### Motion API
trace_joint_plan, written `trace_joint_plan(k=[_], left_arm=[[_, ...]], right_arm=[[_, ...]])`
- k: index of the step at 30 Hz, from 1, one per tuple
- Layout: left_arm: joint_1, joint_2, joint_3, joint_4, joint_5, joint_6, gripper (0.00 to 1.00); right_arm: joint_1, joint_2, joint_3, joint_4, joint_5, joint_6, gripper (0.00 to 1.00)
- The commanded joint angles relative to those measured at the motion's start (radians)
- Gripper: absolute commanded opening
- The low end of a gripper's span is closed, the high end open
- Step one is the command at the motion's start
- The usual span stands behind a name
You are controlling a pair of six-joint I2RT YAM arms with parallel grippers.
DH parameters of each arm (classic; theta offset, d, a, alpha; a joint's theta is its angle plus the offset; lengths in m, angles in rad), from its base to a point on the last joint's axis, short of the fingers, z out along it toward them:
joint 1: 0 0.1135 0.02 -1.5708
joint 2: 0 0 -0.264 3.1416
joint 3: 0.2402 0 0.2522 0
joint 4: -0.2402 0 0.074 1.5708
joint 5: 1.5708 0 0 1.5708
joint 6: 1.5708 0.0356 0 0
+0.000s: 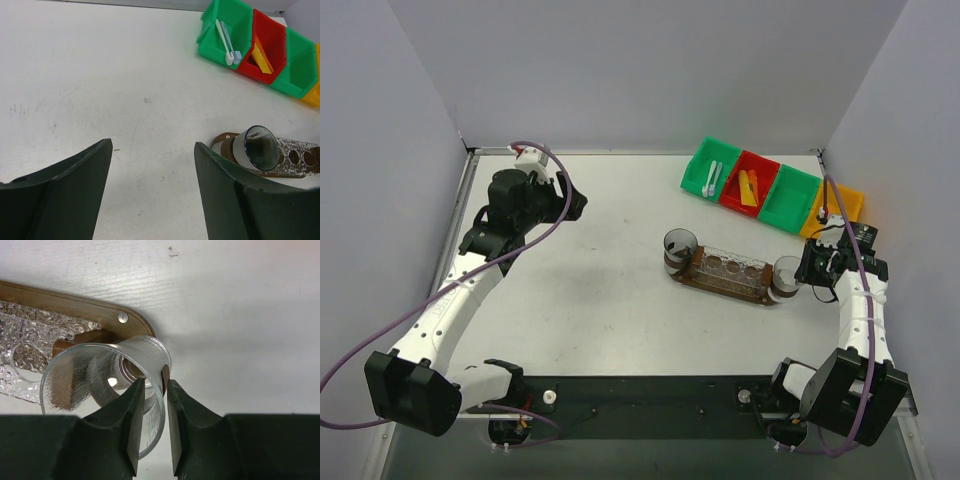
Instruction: Prepare toiletry sets of a toothbrush and toothpaste on the tray
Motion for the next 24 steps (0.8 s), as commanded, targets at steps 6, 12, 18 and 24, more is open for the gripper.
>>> trace_joint_plan(k=[6,12,18,24], left_arm=[[0.007,-0.016,0.006,0.061,0.011,0.001,0.77],[0.007,-0.016,0.005,0.062,0.009,0.002,0.77],[0.007,-0.015,0.003,0.062,0.009,0.001,0.77],[0.009,-0.017,0.000,0.064,0.009,0.001,0.77]], right_arm=[[-0.003,0.012,0.014,0.006,-0.002,0.002,0.27],[-0.001,0.015,0.017,0.006,0.007,0.009,0.31],[0.003,0.009,0.017,0.003,0.009,0.011,0.23],[0.006,0.011,0.017,-0.005,0.003,0.016,0.21]])
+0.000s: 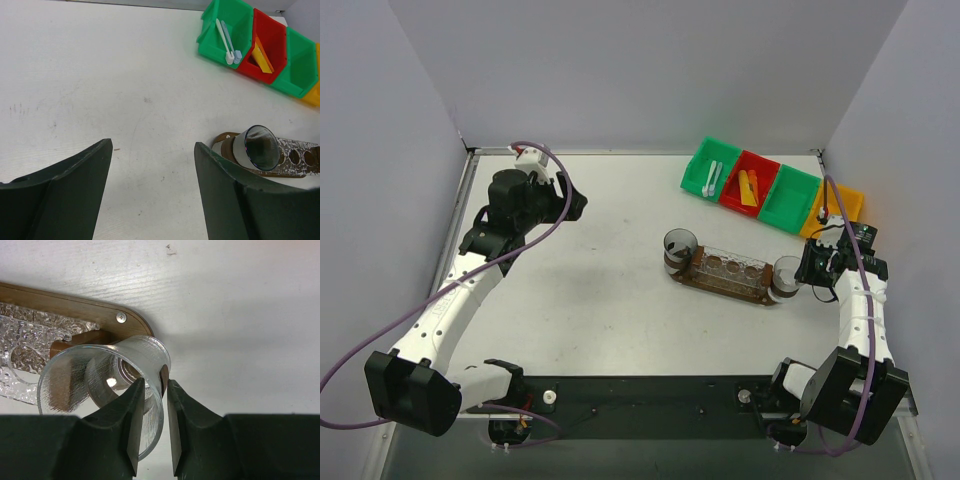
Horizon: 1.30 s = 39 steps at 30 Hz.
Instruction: Prepare toiletry sets of a toothbrush and toothpaste on the tray
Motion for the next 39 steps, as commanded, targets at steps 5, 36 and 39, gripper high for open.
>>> trace_joint_plan(k=[5,36,39], left_arm=[[0.009,-0.017,0.000,0.061,0.009,0.001,0.77],[0.010,-0.026,-0.007,0.066,0.012,-0.001,0.77],[0.010,-0.024,-0.009,0.066,0.010,-0.001,0.77]], right_arm=[[0.011,0.014,0.022,-0.011,-0.014,0.011,0.16],[0.026,0.028,0.029,-0.013,-0.033,0.033,0.20],[0.026,0.028,0.031,-0.014,-0.019,0.044,0.27]])
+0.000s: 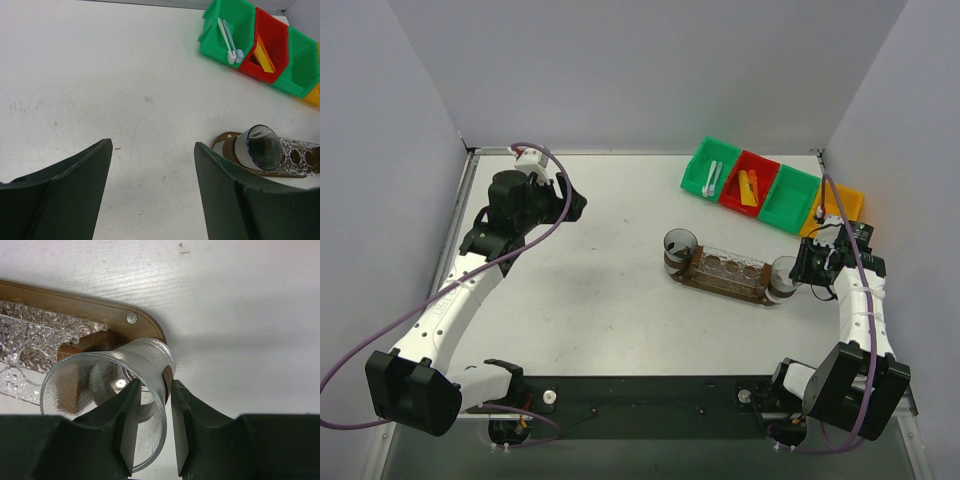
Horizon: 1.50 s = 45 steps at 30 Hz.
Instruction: Prepare toiletry sets of a toothbrush and toothpaste on the tray
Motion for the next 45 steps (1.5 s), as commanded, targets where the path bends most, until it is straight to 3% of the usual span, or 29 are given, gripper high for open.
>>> trace_joint_plan(k=[1,8,27,36,38,45], left_arm=[[0.005,-0.024,0.004,0.057,0.005,-0.001,0.77],[0.006,-0.026,0.004,0.056,0.002,-0.002,0.77],[0.006,-0.017,0.006,0.049,0.010,-0.006,0.77],[0.006,-0.017,0.012,0.048,0.007,-0.007,0.77],[0.006,-0.012,0.012,0.046,0.004,-0.015,0.77],[0.011,0.013,0.058,-0.012,-0.034,-0.018,0.77]], right_arm=[[0.006,0.005,0.030,-0.018,0.008,0.020,0.31],[-0.003,0.001,0.039,-0.014,0.050,0.060,0.42],[-0.014,-0.073,0.128,-0.086,0.052,0.074,0.44],[-0.006,-0.066,0.304,-0.139,0.030,0.134,0.44],[0.013,-0.038,0.393,-0.151,0.030,0.169,0.43],[0.325,0.258,0.710,-0.277,0.174,0.204,0.38]])
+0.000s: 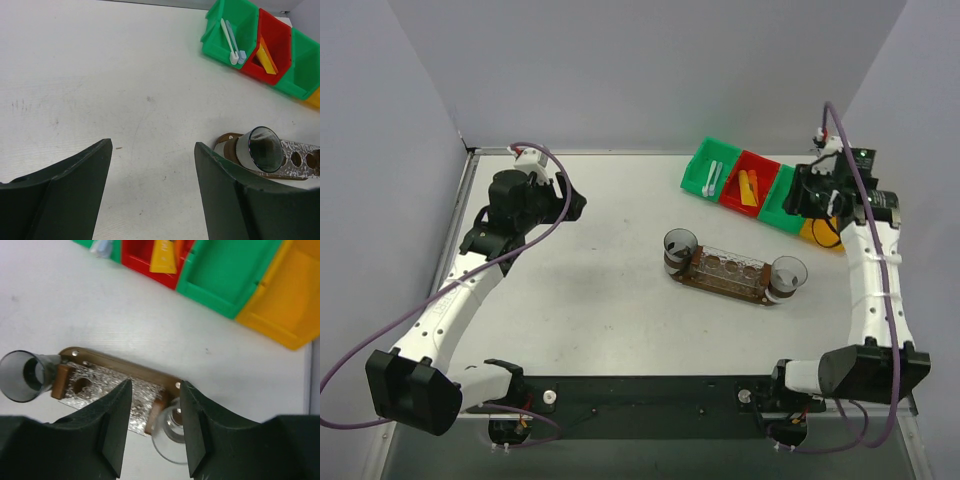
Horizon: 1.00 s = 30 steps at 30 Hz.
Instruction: Prepare toiletry sets of a toothbrush and toothpaste on the tray
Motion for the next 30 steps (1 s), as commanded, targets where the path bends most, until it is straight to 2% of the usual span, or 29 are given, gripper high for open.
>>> trace_joint_plan(k=[1,5,9,15,22,27,30], left_arm=[[0.012,0.011,0.063,-0.017,-0.030,-0.010,0.77],[0.020,0.017,0.080,-0.045,-0.054,-0.021,0.77],[0.028,0.029,0.098,-0.054,-0.071,-0.029,0.77],[0.034,0.080,0.146,-0.063,-0.080,-0.024,0.77],[0.034,0.123,0.207,-0.082,-0.094,-0.019,0.77],[0.043,0.141,0.212,-0.092,-0.122,-0.013,0.77],[0.057,0.163,0.229,-0.092,-0.120,-0.007,0.77]], right_arm=[[0.187,0.188,0.168,-0.094,0.087,0.045,0.38],[0.316,0.355,0.315,-0.097,0.210,0.034,0.37],[0.348,0.544,0.428,-0.093,0.288,0.056,0.36],[0.350,0.757,0.591,-0.093,0.320,0.056,0.35],[0.332,0.927,0.720,-0.090,0.362,0.033,0.33],[0.329,0.981,0.737,-0.065,0.532,0.013,0.33],[0.315,1.010,0.738,-0.047,0.535,-0.016,0.33]])
